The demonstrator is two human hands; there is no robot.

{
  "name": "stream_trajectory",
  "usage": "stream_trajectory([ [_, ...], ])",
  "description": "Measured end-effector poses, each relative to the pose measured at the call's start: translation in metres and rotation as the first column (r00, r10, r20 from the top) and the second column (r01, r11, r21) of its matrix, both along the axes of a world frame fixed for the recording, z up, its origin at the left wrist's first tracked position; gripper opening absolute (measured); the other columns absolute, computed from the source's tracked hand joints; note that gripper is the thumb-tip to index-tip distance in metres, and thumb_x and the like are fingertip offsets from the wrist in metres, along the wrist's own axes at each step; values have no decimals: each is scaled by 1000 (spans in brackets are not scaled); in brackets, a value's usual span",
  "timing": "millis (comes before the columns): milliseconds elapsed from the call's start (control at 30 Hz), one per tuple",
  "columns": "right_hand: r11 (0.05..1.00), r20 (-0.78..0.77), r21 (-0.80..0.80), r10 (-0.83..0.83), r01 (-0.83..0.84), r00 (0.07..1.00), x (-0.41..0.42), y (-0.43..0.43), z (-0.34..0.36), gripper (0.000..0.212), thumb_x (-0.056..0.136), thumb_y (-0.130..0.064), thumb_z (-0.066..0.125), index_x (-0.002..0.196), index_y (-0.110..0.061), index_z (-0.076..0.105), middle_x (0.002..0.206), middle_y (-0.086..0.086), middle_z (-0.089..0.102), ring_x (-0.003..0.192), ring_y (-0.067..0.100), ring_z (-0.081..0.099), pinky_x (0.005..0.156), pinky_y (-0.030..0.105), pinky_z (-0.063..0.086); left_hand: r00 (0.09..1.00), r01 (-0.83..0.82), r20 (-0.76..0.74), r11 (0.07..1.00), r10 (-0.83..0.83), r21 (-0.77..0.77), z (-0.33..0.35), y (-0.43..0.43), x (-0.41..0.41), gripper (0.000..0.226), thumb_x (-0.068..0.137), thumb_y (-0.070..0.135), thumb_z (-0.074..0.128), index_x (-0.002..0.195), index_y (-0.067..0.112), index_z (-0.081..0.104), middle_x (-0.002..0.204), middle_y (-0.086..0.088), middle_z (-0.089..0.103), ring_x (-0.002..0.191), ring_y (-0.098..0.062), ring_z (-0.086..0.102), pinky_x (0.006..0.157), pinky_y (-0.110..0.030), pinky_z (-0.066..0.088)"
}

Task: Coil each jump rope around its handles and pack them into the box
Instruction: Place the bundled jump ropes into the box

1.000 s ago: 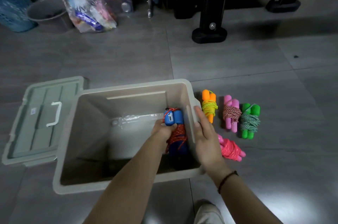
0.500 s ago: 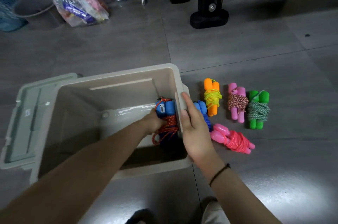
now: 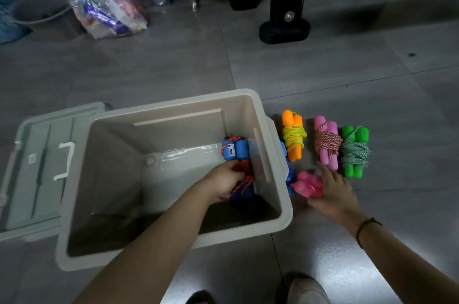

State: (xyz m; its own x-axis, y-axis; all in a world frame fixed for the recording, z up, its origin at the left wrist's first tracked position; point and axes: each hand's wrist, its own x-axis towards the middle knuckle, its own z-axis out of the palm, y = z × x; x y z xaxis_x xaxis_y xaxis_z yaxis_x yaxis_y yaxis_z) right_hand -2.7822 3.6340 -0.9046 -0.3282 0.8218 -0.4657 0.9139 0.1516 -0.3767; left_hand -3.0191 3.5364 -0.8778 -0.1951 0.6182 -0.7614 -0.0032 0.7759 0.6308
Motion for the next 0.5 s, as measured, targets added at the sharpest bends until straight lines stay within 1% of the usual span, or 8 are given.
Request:
stream_trajectory([
  [33,997,148,-35,79,-74,986,9,-3,-8,97,66,-36,72,148,-26,20,147,4,34,132,31,36,104,44,35,999,-12,36,1000,12,3,3,-1,0,41,99,11,44,137,23,41,106,-6,62,86,-14,61,61,-19,48],
  [67,990,235,-24,141,-139,962,16,-7,-14,97,69,-36,72,148,-28,18,147,1,33,132,28,35,102,44,37,998,-23,50,1000,23,10,5,-2,-1,43,99,12,43,140,23,38,115,-11,61,92,-14,59,63,-20,48],
  [133,969,288,84,201,-234,936,24,-8,-21,88,74,-36,70,147,-29,21,141,-2,38,125,25,40,95,39,42,996,-70,66,997,68,26,4,-2,-3,51,99,13,44,147,24,29,131,-17,54,101,-17,58,66,-21,47],
  [200,961,269,135,198,-240,942,26,1,-23,81,72,-36,72,142,-25,33,131,4,45,116,29,45,90,38,45,993,-107,58,993,105,40,8,-4,-4,51,99,16,45,147,25,29,134,-15,52,105,-24,59,67,-23,48],
  [267,988,180,102,95,-114,979,24,10,-21,72,67,-39,76,129,-18,48,117,11,54,105,34,52,86,39,47,994,-104,37,994,102,38,7,-8,-6,49,99,21,47,145,28,34,129,-11,56,110,-29,59,73,-28,48],
  [367,979,-119,128,-141,156,983,20,17,-4,54,59,-47,75,98,-14,56,93,14,62,86,35,60,70,37,48,983,-186,14,978,185,100,13,-16,-8,36,99,18,46,134,26,48,117,-5,60,98,-21,60,69,-25,48],
  [467,946,-338,220,-157,240,928,0,23,40,40,66,-42,78,89,-16,58,82,9,63,71,26,60,60,30,42,939,-295,-85,910,332,291,32,-19,-7,25,97,12,47,109,25,65,105,-7,66,82,-14,59,63,-22,48],
  [500,943,-414,224,-138,248,900,-12,25,60,34,70,-38,79,87,-16,60,78,6,65,67,20,60,58,28,41,920,-330,-72,863,384,382,41,-19,-5,24,96,9,48,103,23,67,99,-8,67,76,-13,57,61,-21,47],
])
